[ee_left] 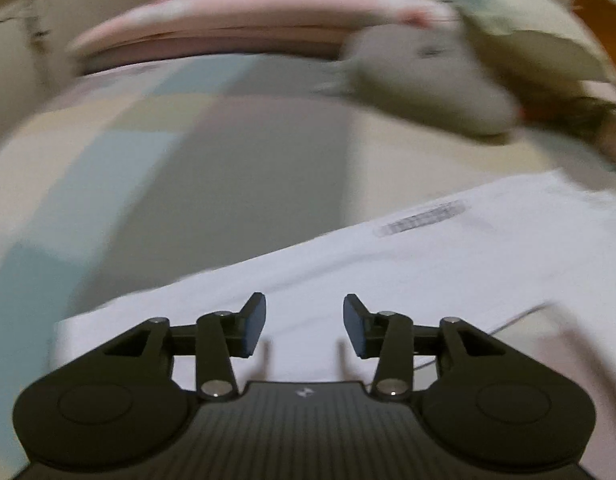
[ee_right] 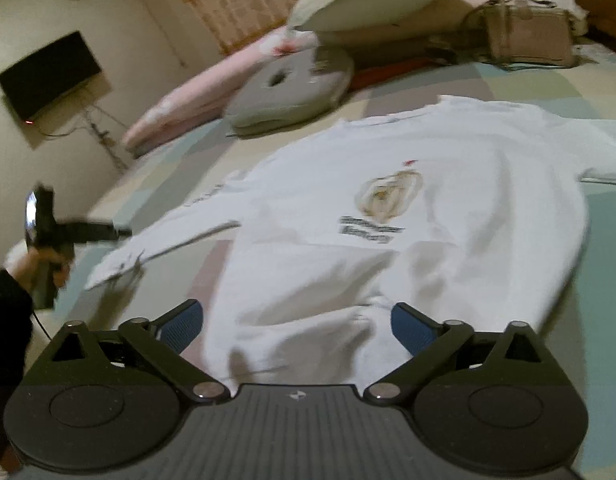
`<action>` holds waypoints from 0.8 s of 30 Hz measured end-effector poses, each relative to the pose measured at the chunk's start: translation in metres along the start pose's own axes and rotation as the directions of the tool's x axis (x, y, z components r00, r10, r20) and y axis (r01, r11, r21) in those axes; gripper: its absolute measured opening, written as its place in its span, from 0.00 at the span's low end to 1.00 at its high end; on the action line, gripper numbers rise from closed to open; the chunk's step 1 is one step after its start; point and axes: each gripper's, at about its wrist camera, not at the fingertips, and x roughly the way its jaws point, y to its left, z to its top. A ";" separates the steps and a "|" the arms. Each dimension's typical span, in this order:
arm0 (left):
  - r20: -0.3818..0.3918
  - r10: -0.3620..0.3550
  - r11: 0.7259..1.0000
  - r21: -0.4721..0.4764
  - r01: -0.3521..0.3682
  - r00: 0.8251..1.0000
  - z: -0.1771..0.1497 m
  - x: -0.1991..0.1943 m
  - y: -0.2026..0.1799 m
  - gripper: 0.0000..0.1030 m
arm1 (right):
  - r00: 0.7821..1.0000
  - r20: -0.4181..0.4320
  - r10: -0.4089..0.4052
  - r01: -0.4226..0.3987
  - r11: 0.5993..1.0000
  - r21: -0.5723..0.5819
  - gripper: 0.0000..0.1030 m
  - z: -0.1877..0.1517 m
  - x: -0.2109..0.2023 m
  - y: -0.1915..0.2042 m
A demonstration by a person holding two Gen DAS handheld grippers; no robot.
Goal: Fold clothes
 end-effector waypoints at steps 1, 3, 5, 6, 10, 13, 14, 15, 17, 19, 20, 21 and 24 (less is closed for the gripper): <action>-0.010 -0.057 0.998 0.002 0.057 0.998 0.007 0.008 -0.017 0.45 | 1.000 0.000 -0.018 0.018 1.000 -0.002 1.00 0.000 -0.001 -0.003; -0.029 -0.179 0.984 -0.008 0.179 0.983 0.021 0.027 -0.053 0.47 | 0.999 0.001 -0.048 0.048 0.999 -0.005 1.00 0.000 -0.004 -0.008; -0.044 -0.264 0.965 -0.016 0.263 0.964 0.029 0.048 -0.084 0.48 | 0.999 0.005 -0.049 0.049 0.999 -0.001 1.00 0.001 -0.007 -0.015; -0.044 -0.279 0.960 -0.011 0.278 0.959 0.029 0.058 -0.099 0.48 | 0.999 0.007 -0.051 0.051 0.999 0.002 1.00 0.001 -0.008 -0.018; -0.084 -0.244 0.969 -0.048 0.241 0.966 0.036 0.110 -0.120 0.48 | 0.998 0.011 -0.069 0.069 0.998 -0.002 1.00 0.002 -0.009 -0.032; -0.031 -0.178 0.983 -0.058 0.176 0.983 0.041 0.128 -0.117 0.48 | 0.996 0.015 -0.089 0.089 0.996 -0.001 1.00 0.002 -0.012 -0.044; -0.012 -0.131 0.990 -0.046 0.130 0.991 0.045 0.131 -0.118 0.48 | 0.996 0.016 -0.091 0.091 0.996 0.007 1.00 0.001 -0.013 -0.049; 0.007 -0.083 0.996 -0.034 0.083 0.997 0.050 0.134 -0.119 0.48 | 0.996 0.017 -0.093 0.093 0.996 0.019 1.00 0.001 -0.013 -0.053; 0.004 -0.020 0.999 -0.032 0.020 1.000 0.058 0.137 -0.121 0.48 | 0.995 0.022 -0.100 0.099 0.994 0.046 1.00 0.000 -0.015 -0.061; -0.006 -0.003 0.999 -0.033 0.003 1.000 0.060 0.130 -0.125 0.47 | 0.994 0.030 -0.101 0.099 0.993 0.062 1.00 -0.002 -0.020 -0.065; -0.007 -0.001 1.000 -0.026 0.001 1.000 0.059 0.125 -0.130 0.47 | 0.994 0.036 -0.102 0.100 0.993 0.067 1.00 -0.002 -0.024 -0.066; -0.006 -0.013 1.000 -0.001 0.013 1.000 0.056 0.117 -0.135 0.48 | 0.994 0.045 -0.103 0.100 0.993 0.069 1.00 -0.003 -0.029 -0.066; -0.019 -0.056 0.995 0.079 0.057 0.998 0.039 0.083 -0.148 0.55 | 0.991 0.060 -0.118 0.114 0.990 0.078 1.00 -0.005 -0.045 -0.067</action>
